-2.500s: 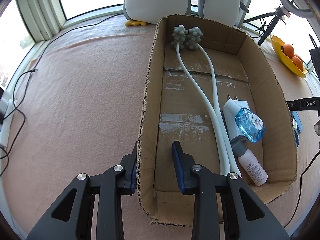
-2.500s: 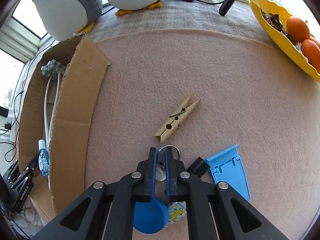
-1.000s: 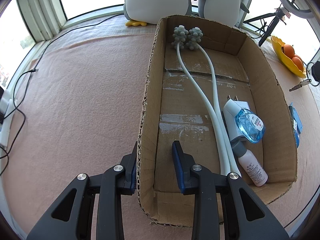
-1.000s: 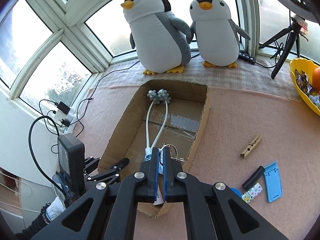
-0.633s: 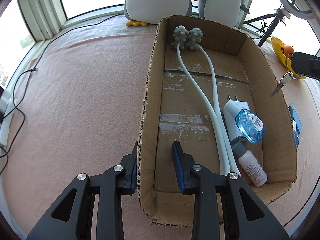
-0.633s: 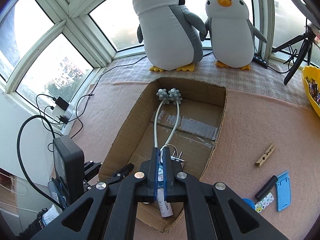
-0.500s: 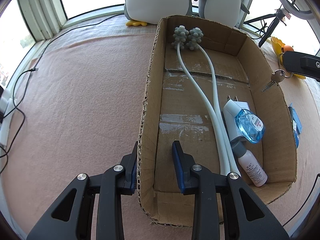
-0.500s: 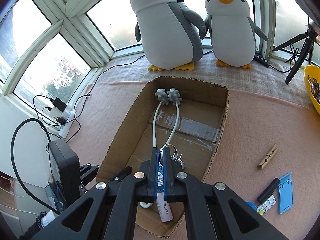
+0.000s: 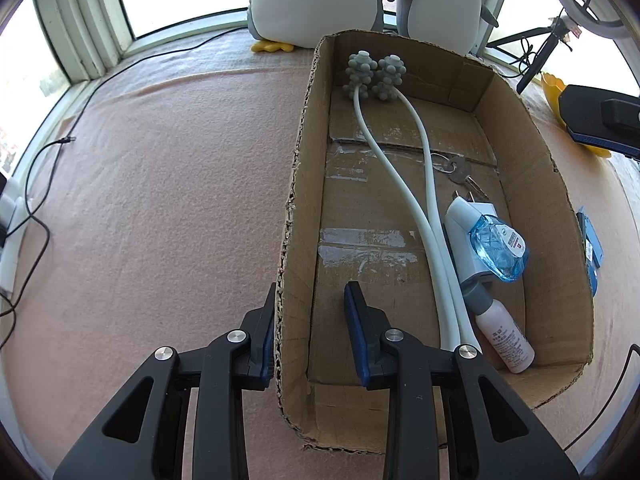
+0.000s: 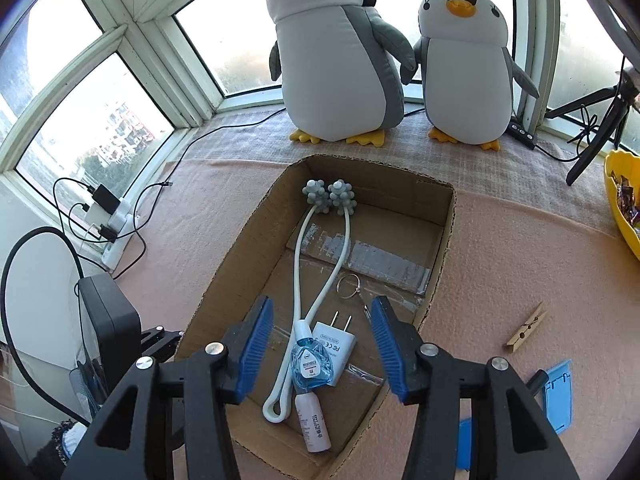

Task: Organize rigid objects
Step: 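Move the right gripper to the blue phone stand and grasp it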

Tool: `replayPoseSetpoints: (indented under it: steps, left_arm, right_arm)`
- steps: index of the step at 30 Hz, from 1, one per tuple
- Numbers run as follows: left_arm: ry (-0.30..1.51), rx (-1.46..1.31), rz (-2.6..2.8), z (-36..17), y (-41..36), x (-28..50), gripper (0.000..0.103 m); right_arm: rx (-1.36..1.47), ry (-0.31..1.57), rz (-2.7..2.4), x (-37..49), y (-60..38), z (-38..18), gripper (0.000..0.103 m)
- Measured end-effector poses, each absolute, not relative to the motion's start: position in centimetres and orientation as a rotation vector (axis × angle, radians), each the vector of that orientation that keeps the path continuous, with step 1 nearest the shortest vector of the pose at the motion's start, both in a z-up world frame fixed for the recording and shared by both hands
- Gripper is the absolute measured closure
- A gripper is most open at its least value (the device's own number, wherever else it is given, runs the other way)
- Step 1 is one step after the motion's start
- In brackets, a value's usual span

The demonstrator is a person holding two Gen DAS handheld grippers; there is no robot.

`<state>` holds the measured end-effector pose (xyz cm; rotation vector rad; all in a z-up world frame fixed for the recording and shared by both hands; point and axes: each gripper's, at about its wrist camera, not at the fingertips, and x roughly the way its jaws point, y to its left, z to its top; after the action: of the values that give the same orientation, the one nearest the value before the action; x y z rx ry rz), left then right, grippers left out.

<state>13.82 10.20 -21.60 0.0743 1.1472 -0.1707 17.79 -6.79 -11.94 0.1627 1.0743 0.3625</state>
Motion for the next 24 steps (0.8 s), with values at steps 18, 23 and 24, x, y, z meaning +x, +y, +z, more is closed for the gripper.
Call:
replayPoseSetpoints:
  steps: [18,23,24]
  left_arm:
    - [1.147,0.078,-0.171,-21.6,10.1,13.8,0.074]
    - [1.146,0.076,-0.171,-21.6,10.1,13.8,0.074]
    - [1.146,0.075,-0.171,-21.6,10.2,13.7,0.074]
  right_arm:
    - [0.172,1.038,0.312,15.4,-10.5,-10.4,0.056]
    - [0.169,1.015,0.27,13.9,-13.3,-9.4,0.056]
    - [0.174,1.009,0.259,13.6,-14.1,-9.3,0.056]
